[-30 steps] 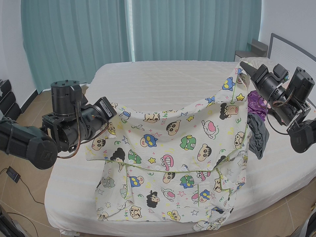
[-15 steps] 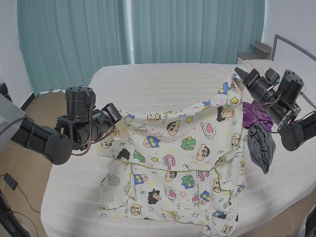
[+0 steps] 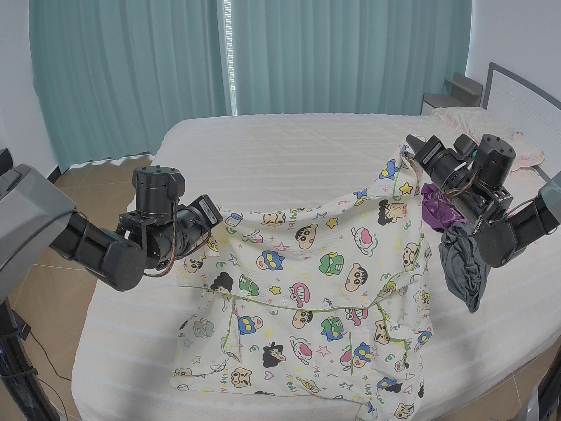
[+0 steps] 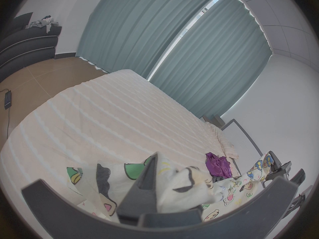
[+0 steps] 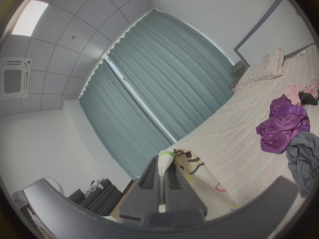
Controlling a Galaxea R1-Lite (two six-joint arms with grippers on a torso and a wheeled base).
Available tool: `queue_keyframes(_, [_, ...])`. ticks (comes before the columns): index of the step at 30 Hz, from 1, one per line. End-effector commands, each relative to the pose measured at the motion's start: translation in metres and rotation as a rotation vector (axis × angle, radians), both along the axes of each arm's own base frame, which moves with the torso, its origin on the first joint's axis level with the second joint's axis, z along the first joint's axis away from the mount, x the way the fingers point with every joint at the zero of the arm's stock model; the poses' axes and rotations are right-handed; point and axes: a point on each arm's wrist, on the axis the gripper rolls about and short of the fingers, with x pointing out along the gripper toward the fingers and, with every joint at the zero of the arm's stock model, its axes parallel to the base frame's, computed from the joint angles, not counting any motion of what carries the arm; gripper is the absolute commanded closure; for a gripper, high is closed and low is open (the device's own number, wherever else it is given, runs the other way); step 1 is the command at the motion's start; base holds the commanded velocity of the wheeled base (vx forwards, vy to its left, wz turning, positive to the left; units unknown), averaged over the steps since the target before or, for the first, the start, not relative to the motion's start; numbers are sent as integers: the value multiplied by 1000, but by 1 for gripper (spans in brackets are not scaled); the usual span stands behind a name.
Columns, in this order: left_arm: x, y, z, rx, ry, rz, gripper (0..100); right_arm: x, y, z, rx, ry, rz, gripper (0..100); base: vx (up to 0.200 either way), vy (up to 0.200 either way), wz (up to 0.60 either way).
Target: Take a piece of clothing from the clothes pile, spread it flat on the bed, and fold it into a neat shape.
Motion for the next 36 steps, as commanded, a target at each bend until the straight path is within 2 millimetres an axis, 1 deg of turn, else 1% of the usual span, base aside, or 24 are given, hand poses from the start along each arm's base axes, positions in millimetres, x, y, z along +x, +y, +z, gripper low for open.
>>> queue_keyframes(1, [12,1,-12,3,17,13,100,16,2,-17,-6,32,-18,100,200,0,0])
queue_keyframes(6, [21,0,-27,18,43,22,100,28,3,-29,-10,53,-29,100,200,0,0])
queue_keyframes(11, [26,3,-36,24,58,33,100,34,5,-32,-11,62,-38,100,0,0,0])
queue_keyframes(13, [32,5,-45,30,73,42,100,40,6,-37,-19,87,-41,100,0,0,0])
queue_keyframes(14, [32,5,-45,30,73,42,100,40,6,-37,-19,87,-41,100,0,0,0])
queue_keyframes(17, [37,4,-60,42,102,47,100,46,9,-55,-34,138,-37,100,0,0,0])
queue_keyframes(18, [37,4,-60,42,102,47,100,46,9,-55,-34,138,-37,100,0,0,0])
queue_keyframes(19, [43,4,-66,45,107,55,100,52,11,-64,-38,153,-38,100,0,0,0])
queue_keyframes(21, [51,4,-74,54,111,74,100,59,12,-74,-44,179,-43,100,0,0,0])
queue_keyframes(23, [58,5,-81,61,113,93,100,64,13,-80,-49,203,-50,100,0,0,0])
queue_keyframes(24, [65,4,-87,68,111,111,100,70,14,-84,-51,215,-66,100,0,0,0])
queue_keyframes(26, [68,4,-91,74,109,125,100,75,15,-86,-51,218,-75,100,0,0,0])
queue_keyframes(27, [76,7,-96,78,107,144,100,83,17,-92,-52,230,-86,100,0,0,0])
queue_keyframes(29, [81,7,-100,79,101,155,100,89,18,-98,-54,242,-93,100,0,0,0])
queue_keyframes(30, [87,9,-104,78,97,163,100,97,20,-102,-52,252,-109,100,0,0,0])
queue_keyframes(32, [93,11,-108,81,100,171,100,105,21,-109,-50,263,-133,100,0,0,0])
queue_keyframes(33, [97,13,-112,86,107,181,100,109,22,-116,-54,277,-141,100,0,0,0])
queue_keyframes(36, [108,16,-118,98,119,208,100,117,25,-127,-59,292,-144,100,0,0,0])
